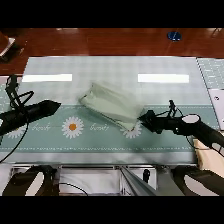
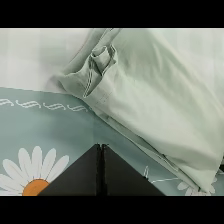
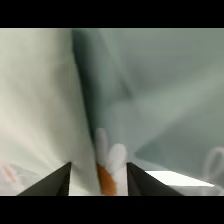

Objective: Fold the shirts.

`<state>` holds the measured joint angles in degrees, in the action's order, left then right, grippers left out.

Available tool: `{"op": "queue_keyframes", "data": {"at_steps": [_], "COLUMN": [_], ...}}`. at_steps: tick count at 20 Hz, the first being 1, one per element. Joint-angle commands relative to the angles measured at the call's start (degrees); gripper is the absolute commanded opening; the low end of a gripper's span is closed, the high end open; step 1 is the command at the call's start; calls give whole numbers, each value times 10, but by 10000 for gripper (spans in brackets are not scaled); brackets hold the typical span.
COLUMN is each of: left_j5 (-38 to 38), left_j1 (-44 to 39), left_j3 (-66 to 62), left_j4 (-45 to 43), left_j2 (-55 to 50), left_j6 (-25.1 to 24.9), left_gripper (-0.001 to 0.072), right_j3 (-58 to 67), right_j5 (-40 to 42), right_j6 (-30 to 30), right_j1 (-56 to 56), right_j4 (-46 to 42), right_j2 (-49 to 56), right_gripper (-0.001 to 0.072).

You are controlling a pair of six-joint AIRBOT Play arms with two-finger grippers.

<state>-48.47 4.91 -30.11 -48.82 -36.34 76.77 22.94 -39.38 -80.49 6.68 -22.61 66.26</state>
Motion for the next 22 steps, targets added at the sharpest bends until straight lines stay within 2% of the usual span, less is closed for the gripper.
{"op": "queue_keyframes", "data": {"at_steps": [1,5,6,7,8,11,15,17,19,22], "left_j5": [0,0,0,0,0,0,0,0,0,-2], "left_j1": [1,1,1,1,1,1,1,1,1,1], "left_j3": [0,0,0,0,0,0,0,0,0,0], "left_j4": [2,4,4,7,9,13,13,13,13,16], "left_j2": [0,0,0,0,0,0,0,0,0,0], "left_j6": [0,0,0,0,0,0,0,0,0,0], "left_gripper": [25,26,26,26,26,26,26,26,25,26], "right_j3": [51,117,135,153,172,248,414,512,591,642], "right_j5": [-27,-41,-41,-42,-46,-104,-150,-220,-305,-334], "right_j6": [50,52,52,64,97,88,-12,-69,-74,-85], "right_j1": [0,59,71,81,89,91,91,88,71,2], "right_j4": [37,19,12,-3,-21,-86,-257,-362,-405,-428], "right_j2": [81,141,149,152,152,146,84,63,49,4], "right_gripper": [407,396,313,149,27,26,26,26,26,26]}}
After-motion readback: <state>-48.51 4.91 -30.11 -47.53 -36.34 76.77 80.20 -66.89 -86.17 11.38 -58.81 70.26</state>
